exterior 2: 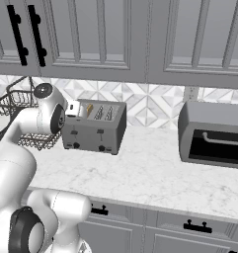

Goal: Start the toaster. Once the lever pops up, take the bread to the plate on the dining counter.

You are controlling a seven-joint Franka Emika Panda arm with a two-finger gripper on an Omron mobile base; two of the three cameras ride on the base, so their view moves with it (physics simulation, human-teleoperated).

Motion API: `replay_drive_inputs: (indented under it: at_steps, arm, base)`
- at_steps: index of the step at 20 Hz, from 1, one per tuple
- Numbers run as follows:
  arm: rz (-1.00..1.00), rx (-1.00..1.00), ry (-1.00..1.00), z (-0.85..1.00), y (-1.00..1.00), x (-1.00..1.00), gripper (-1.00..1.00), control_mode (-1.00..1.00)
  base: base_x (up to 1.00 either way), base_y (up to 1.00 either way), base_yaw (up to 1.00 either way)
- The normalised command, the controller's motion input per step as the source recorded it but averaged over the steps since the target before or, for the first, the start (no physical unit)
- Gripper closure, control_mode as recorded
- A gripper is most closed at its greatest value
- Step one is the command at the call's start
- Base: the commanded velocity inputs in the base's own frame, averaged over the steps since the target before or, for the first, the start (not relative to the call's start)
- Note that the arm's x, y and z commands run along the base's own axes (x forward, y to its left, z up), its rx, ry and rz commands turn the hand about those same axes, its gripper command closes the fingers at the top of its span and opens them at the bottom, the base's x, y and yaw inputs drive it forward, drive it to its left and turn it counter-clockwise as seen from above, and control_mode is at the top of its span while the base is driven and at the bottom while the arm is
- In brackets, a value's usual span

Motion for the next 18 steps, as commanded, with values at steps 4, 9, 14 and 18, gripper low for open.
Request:
replay_drive_inputs:
  at_steps: [4,9,14,18]
  arm:
    - [0.0,0.0,0.0,0.0,0.0,0.0,-1.0,-1.0]
    - [0.0,0.0,0.0,0.0,0.0,0.0,-1.0,-1.0]
    - [0.0,0.0,0.0,0.0,0.0,0.0,-1.0,-1.0]
    - [0.0,0.0,0.0,0.0,0.0,0.0,-1.0,-1.0]
  base:
    - [0.0,0.0,0.0]
    - [0.0,0.0,0.0]
    - [0.0,0.0,0.0]
    - [0.0,0.0,0.0]
